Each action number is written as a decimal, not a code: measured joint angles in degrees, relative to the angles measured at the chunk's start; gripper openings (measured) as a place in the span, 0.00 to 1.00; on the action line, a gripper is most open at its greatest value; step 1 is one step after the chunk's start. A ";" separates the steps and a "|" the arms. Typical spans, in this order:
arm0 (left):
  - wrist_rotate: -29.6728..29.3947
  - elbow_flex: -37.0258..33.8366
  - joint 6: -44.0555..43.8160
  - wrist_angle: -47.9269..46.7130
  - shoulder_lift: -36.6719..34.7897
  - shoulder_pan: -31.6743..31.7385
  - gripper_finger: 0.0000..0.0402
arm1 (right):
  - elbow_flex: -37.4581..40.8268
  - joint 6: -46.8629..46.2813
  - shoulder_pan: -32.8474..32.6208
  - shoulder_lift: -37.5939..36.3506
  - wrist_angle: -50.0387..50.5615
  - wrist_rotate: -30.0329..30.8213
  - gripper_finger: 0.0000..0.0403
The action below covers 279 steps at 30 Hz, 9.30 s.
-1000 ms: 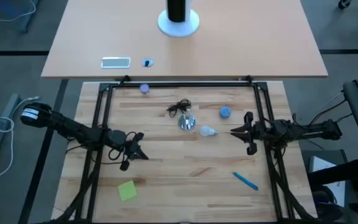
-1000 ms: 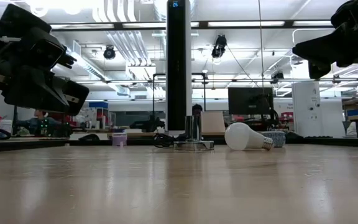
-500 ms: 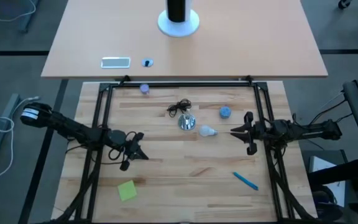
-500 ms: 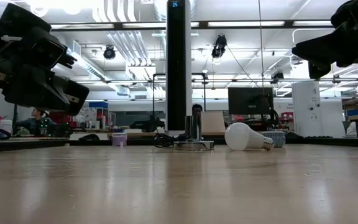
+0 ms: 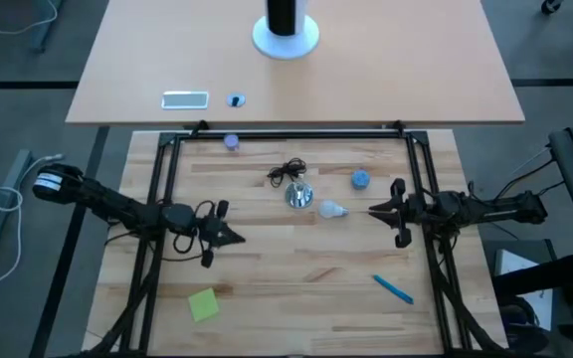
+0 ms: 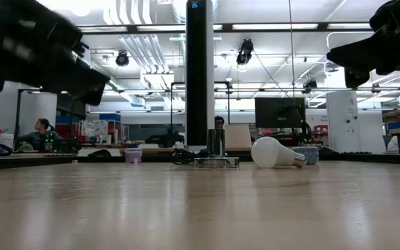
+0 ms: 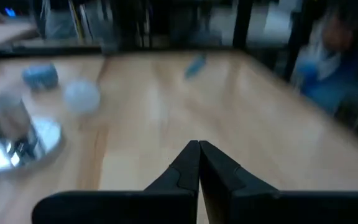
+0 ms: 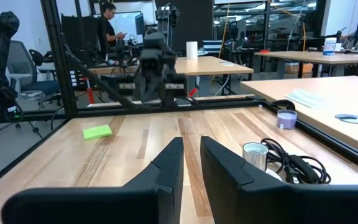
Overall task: Screw lightbulb
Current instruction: Insert the bulb into the lamp
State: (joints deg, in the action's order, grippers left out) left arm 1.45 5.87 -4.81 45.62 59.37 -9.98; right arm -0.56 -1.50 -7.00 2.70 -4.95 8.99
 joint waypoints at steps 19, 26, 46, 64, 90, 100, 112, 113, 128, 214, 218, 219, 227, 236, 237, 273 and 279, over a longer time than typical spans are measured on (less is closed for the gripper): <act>0.02 0.00 -5.18 29.10 -0.22 0.00 0.00 | 0.00 -15.01 0.17 1.78 -1.83 2.05 0.17; -2.47 0.00 -5.02 30.27 0.20 0.00 0.00 | 0.00 -13.76 0.17 7.33 -8.52 3.21 0.13; -34.15 10.22 13.29 15.21 11.66 0.13 0.00 | -13.17 4.75 0.17 29.60 -12.00 13.64 0.18; -33.83 26.14 6.57 2.54 29.24 0.61 0.00 | -34.51 -9.82 0.17 48.24 26.45 13.53 0.32; -42.55 22.40 -0.72 1.10 31.80 0.61 0.00 | -41.72 -3.01 9.30 80.41 28.65 5.48 0.69; -42.56 20.57 -0.84 4.02 31.80 0.61 0.00 | -43.13 0.25 11.19 87.09 27.22 3.80 0.67; -42.56 20.57 -0.69 4.15 31.98 0.61 0.00 | -43.32 0.83 12.06 89.37 24.39 0.35 0.47; -42.54 20.57 -0.69 4.08 32.07 0.61 0.00 | -43.30 0.67 12.07 89.18 24.30 -0.13 0.43; -42.47 20.57 -1.66 6.07 32.39 0.21 0.00 | -39.24 -3.86 10.18 76.69 8.61 -5.64 0.28; -10.39 30.50 14.48 22.33 44.63 25.09 0.00 | -32.06 -0.35 20.64 115.26 -80.35 -4.37 0.48; -12.96 30.03 14.57 22.27 44.63 25.09 0.00 | -31.81 -0.15 20.52 113.42 -76.71 -3.14 0.50; -12.99 29.92 14.59 22.28 44.63 25.16 0.00 | -31.75 -0.15 20.42 112.93 -75.64 -2.29 0.51; -13.09 29.68 14.81 22.21 44.19 25.31 0.00 | -31.18 0.52 19.98 108.38 -67.77 -1.37 0.60; -14.47 29.59 17.33 17.03 40.30 25.49 0.00 | -31.06 -0.77 19.98 104.73 -62.27 -1.39 0.67; -15.32 29.64 17.81 15.36 39.20 25.49 0.00 | -31.04 -1.25 19.95 104.48 -61.51 -1.40 0.67; 1.05 22.39 13.75 -3.47 21.95 24.43 0.00 | -28.85 -1.09 20.25 74.36 -20.44 8.96 0.30; 0.64 25.03 15.05 -3.34 25.21 24.15 0.00 | -28.85 0.33 20.55 74.36 -21.02 7.31 0.02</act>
State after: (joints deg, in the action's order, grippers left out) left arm 2.09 30.90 10.24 42.27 84.58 14.17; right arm -29.41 -1.17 13.54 77.06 -25.97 16.30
